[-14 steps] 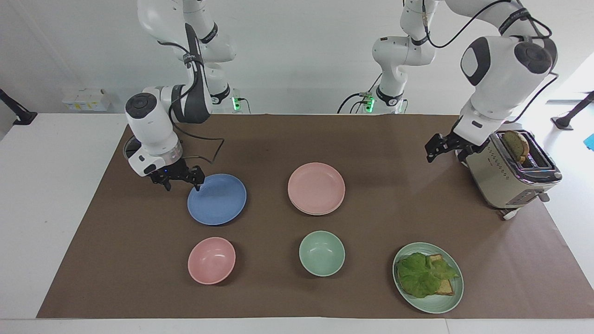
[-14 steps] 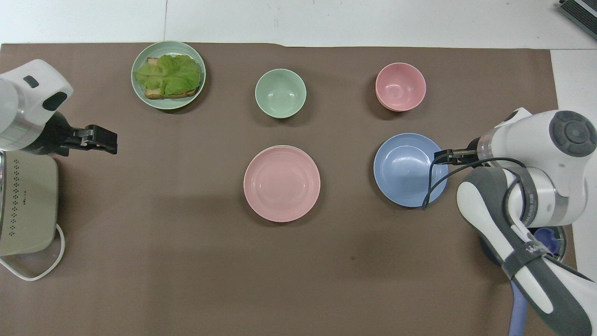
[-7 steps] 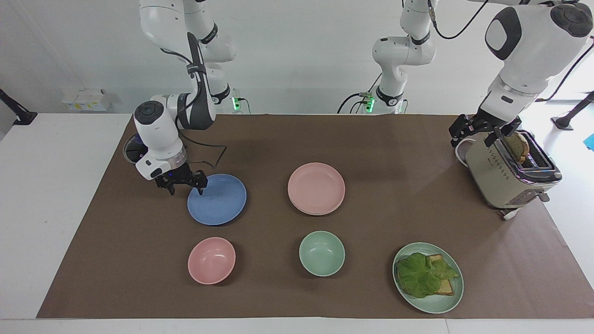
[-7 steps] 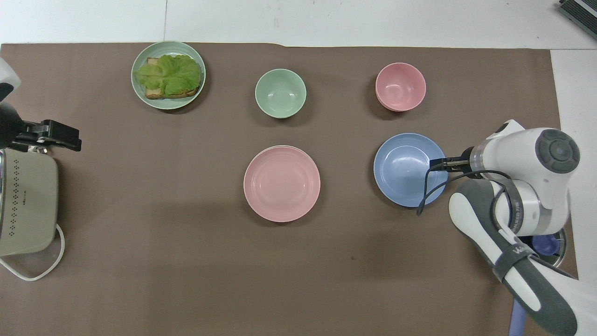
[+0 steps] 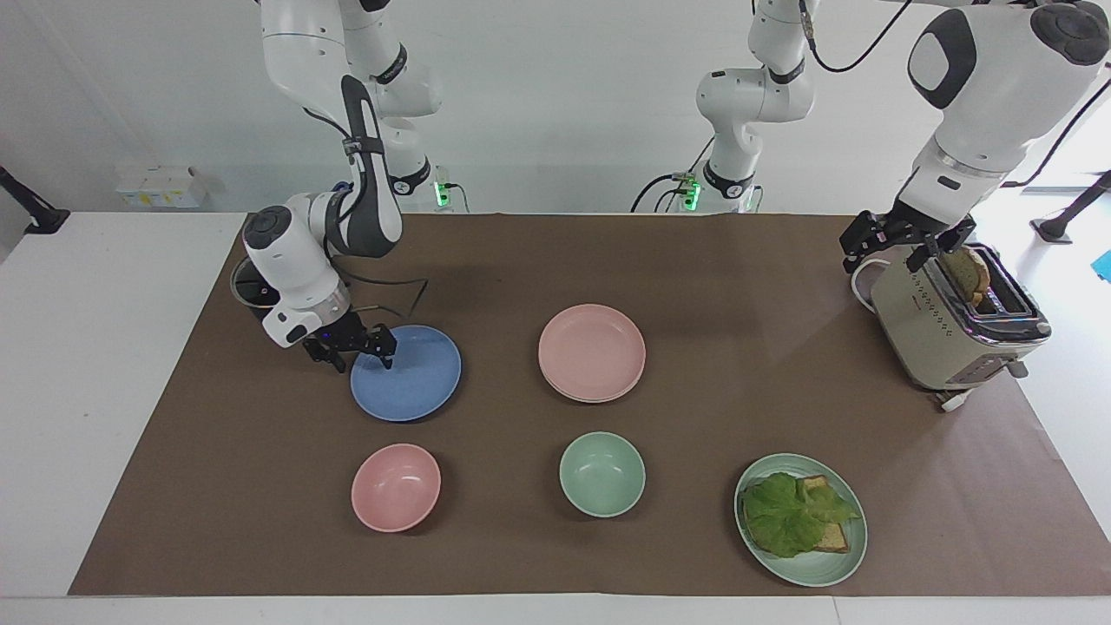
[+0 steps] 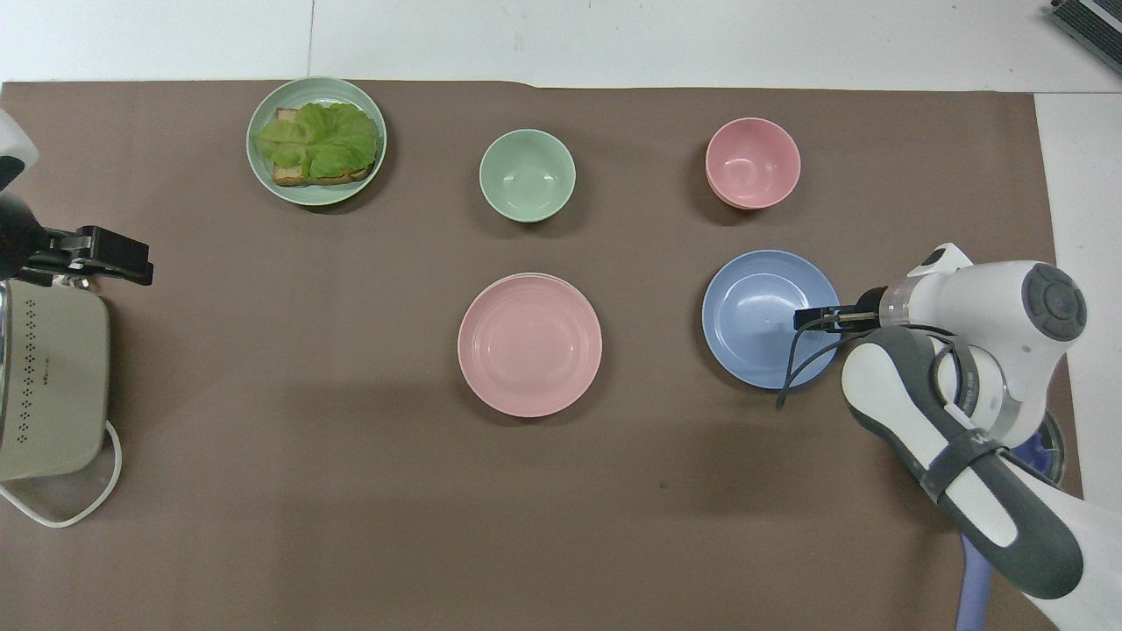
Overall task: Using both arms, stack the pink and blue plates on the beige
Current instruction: 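Lift the blue plate with the right gripper toward the pink plate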
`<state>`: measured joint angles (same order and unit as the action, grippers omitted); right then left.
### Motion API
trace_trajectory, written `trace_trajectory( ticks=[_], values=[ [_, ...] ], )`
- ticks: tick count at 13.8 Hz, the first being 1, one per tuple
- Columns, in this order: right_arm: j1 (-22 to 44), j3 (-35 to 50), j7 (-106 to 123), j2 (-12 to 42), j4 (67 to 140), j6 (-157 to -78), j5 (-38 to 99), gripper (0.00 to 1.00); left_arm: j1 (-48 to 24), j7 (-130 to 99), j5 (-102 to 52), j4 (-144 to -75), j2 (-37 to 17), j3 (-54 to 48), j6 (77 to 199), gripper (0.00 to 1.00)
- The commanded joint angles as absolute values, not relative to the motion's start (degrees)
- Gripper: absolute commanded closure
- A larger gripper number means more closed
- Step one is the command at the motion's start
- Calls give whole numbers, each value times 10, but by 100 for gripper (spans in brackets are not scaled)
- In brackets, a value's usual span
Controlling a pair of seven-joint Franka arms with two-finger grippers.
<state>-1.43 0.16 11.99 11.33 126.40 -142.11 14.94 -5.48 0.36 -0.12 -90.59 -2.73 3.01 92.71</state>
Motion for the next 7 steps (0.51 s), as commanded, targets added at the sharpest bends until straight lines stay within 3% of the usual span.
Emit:
trace_trajectory(
  ticks=[1,3,4,7],
  values=[
    [-26,6,145,113,1269,-1432,191,48,-52,5,7,-902,-22,28,918,0],
    [-26,6,143,113,1267,-1432,216,90,-52,5,8,-902,-22,28,918,0],
    [-26,6,143,113,1266,-1430,225,100,-53,5,7,-902,-22,27,918,0],
    [-27,6,144,109,1265,-1425,244,100,-52,5,8,-902,-22,28,918,0]
  ],
)
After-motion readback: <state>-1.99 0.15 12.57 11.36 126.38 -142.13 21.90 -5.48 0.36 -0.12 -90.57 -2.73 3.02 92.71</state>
